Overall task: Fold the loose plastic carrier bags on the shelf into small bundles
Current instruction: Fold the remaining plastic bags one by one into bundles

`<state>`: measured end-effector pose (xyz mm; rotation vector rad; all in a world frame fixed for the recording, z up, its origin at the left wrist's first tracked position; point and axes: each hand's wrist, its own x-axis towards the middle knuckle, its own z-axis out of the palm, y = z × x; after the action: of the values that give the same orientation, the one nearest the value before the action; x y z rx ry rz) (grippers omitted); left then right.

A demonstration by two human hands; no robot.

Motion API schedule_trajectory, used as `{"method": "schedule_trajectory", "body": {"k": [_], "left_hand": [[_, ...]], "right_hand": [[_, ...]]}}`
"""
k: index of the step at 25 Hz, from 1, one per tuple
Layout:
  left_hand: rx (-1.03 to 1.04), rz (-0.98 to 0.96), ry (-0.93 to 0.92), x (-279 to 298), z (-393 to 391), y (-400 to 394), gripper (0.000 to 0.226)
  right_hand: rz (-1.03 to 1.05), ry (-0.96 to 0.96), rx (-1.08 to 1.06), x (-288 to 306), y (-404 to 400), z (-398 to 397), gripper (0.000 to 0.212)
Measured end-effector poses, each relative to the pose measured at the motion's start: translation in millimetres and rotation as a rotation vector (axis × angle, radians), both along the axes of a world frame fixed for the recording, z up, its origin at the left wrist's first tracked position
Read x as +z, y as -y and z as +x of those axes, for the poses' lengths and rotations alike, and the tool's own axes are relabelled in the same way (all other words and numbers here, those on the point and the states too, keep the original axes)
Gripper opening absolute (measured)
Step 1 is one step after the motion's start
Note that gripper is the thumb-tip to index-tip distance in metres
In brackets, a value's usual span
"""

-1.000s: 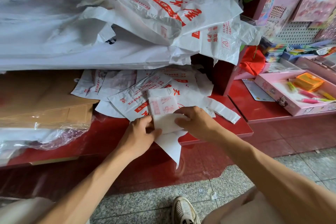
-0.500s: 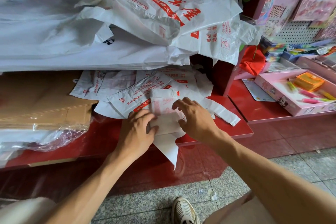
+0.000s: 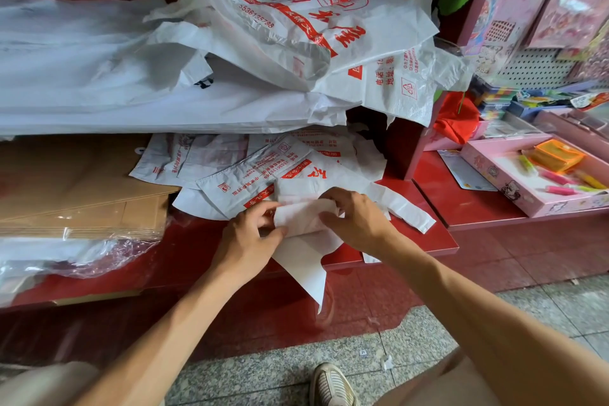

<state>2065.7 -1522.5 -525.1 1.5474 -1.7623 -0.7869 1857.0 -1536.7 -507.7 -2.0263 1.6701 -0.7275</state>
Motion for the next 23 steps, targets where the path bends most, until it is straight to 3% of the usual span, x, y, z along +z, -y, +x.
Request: {"method": "schedule_trajectory", "body": {"k": [2, 5, 8, 10, 12, 15, 18, 20, 23], "left_hand": [[0.024, 0.013, -0.005, -1.9, -1.5, 0.4, 0.037], [0.044, -0.049, 0.088, -4.0, -3.7, 0.0, 0.039], [-0.059, -0.177, 0.214, -3.9, -5.2, -1.3, 0.048], [-0.174, -0.174, 0.286, -5.1, -6.5, -1.8, 0.062], [-0.188, -0.137, 0.337, -3.4, -9.7, -3.1, 0.063], [-0.163, -0.162, 0.343, -2.8, -9.9, -3.6, 0.058], [-0.128, -0.153, 0.222, -0.6, -9.6, -3.0, 0.039], [-0.062, -0.098, 0.07, 2.1, -9.9, -2.0, 0.033], [-0.016, -0.014, -0.004, 3.1, -11.2, 0.4, 0.031]], "right_hand": [[0.082, 0.043, -0.083, -0.8, 0.2, -1.2, 0.031], [0.021, -0.143, -0.07, -7.5, -1.1, -1.7, 0.04], [-0.118, -0.276, 0.087, -5.8, -0.4, -2.5, 0.043], [-0.026, -0.311, 0.217, -1.2, -1.4, -4.4, 0.047], [0.043, -0.384, 0.229, -1.4, -2.8, -5.7, 0.055], [-0.076, -0.44, 0.174, -6.8, -2.3, -1.3, 0.043], [-0.114, -0.201, 0.101, -1.4, -1.9, 2.8, 0.029], [-0.027, -0.006, 0.004, 5.3, -0.3, -2.1, 0.023], [0.107, 0.001, -0.059, 5.6, -0.1, -10.9, 0.023]]}}
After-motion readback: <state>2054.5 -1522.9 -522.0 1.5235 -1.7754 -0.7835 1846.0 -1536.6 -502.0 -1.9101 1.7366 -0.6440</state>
